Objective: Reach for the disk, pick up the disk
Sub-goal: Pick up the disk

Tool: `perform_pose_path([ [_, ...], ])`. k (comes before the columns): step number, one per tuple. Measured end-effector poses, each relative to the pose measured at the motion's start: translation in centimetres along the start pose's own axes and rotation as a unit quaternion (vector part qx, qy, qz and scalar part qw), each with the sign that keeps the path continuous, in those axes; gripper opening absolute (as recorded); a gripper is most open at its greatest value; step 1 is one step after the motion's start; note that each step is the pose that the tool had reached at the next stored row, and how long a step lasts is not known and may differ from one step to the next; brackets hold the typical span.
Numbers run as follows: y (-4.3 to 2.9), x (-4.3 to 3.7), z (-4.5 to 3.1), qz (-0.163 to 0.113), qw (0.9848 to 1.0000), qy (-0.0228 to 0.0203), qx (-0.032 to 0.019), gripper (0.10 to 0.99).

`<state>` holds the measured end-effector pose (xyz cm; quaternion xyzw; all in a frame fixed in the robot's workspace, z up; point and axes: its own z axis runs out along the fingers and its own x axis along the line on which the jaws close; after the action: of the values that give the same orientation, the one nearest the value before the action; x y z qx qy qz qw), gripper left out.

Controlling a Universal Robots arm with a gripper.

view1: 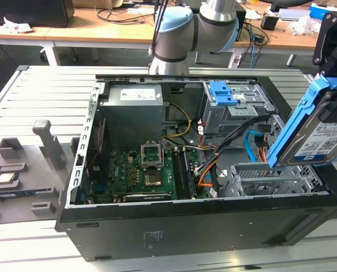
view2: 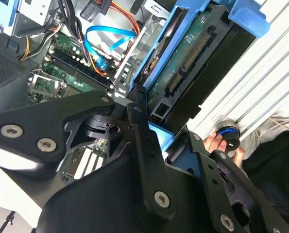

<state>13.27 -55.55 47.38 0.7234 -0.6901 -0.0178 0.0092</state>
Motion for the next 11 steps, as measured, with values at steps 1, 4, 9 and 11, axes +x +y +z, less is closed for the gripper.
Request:
perform_pose_path([
  [1,0.13,-0.01,0.01,0.0,1.0,0.0,0.0,0.369],
  [4,0.48,-0.02,0.02,0.0,1.0,0.0,0.0,0.369],
  [9,1.44,-0.07,0.07,0.0,1.0,0.0,0.0,0.369],
  [11,2.11,-0.1,0.1,0.0,1.0,0.0,0.0,0.369],
])
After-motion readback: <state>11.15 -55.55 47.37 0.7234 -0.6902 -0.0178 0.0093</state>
